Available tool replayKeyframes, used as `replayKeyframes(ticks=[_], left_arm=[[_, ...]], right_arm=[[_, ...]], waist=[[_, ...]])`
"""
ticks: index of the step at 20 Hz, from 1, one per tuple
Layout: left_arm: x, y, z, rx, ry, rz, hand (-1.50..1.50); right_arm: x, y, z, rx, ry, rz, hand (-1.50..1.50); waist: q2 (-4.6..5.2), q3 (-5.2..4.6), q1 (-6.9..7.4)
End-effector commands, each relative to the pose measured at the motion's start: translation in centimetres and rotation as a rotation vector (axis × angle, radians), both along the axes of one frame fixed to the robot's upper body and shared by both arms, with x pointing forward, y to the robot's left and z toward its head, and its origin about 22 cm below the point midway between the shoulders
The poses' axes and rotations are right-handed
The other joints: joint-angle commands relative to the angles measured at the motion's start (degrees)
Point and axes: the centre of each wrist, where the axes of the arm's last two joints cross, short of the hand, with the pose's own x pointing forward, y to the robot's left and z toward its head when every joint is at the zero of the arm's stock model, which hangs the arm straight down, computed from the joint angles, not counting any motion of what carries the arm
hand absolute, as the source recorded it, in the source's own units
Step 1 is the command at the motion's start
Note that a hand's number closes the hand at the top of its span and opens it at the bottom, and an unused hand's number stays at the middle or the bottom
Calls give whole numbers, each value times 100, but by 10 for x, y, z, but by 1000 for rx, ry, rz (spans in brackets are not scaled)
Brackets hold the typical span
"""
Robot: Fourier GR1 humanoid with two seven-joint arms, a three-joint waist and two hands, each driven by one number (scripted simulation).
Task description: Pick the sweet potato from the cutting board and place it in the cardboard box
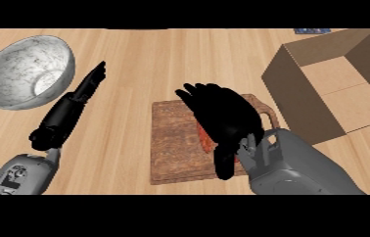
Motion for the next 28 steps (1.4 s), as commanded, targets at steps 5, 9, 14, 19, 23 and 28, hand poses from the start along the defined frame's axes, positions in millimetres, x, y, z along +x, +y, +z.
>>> replayKeyframes(ticks=[5, 9, 14, 19, 23, 28], left_arm=[[2, 7, 3, -15, -5, 8, 0], [3, 13, 20, -7, -10, -13, 0], [-4, 0, -7, -6, 5, -1, 0], [3, -4, 10, 5, -2, -18, 0], [-1, 6, 4, -29, -9, -6, 0], [-2, 4, 5, 6, -6, -13, 0]], right_arm=[[-7, 7, -31, -126, -40, -79, -150], [-8, 20, -24, -98, -48, -97, -150], [3, 11, -44, -152, -40, -73, -150], [19, 9, -63, -212, -32, -108, -150], [29, 14, -81, -180, -54, -120, -150], [17, 10, -85, -163, 5, -80, -150]], waist=[[3, 4, -14], [0, 3, -17], [5, 3, -20], [6, 4, -15], [10, 4, -2], [6, 4, -12]])
